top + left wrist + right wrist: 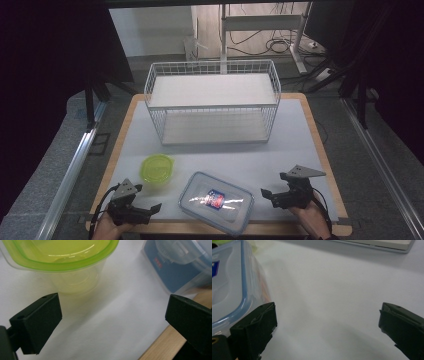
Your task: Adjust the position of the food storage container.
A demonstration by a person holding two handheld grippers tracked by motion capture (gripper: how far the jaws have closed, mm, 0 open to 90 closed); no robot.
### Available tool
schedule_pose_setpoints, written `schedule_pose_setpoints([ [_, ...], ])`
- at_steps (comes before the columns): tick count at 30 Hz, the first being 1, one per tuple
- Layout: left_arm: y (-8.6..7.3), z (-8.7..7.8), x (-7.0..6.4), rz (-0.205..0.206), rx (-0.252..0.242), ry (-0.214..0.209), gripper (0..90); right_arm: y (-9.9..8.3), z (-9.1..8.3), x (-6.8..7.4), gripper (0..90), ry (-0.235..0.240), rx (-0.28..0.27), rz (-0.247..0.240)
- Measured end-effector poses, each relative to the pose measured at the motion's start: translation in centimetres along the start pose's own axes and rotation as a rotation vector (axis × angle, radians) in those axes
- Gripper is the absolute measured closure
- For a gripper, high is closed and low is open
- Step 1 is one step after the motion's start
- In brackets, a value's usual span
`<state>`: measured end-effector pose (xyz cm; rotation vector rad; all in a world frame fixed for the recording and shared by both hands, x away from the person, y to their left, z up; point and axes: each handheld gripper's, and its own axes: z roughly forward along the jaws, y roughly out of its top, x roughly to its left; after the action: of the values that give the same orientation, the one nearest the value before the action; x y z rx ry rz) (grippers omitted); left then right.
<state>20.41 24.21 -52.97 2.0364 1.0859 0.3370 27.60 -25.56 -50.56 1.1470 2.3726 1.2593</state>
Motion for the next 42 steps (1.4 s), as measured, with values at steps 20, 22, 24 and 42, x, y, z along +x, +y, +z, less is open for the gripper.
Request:
schedule_pose_setpoints([
  [20, 0.6, -0.5, -1.4, 0.060, -0.018, -0.085, 14.4, 0.3, 0.1, 0.6, 0.0, 0.024, 0.010, -0.026],
  [22, 0.8, -0.7, -1.8, 0.072, -0.025, -0.103, 19.2, 0.3, 0.0, 0.7, 0.1, 0.023, 0.012, -0.031],
  [24, 1.0, -0.7, -2.2, 0.082, -0.026, -0.118, 23.7, 0.5, -0.1, 1.0, 4.7, 0.016, 0.009, -0.044],
  [42, 2.2, 0.1, -4.4, 0.073, -0.011, -0.156, 87.0, 1.2, -3.0, 5.4, 88.9, 0.125, 0.011, -0.195],
])
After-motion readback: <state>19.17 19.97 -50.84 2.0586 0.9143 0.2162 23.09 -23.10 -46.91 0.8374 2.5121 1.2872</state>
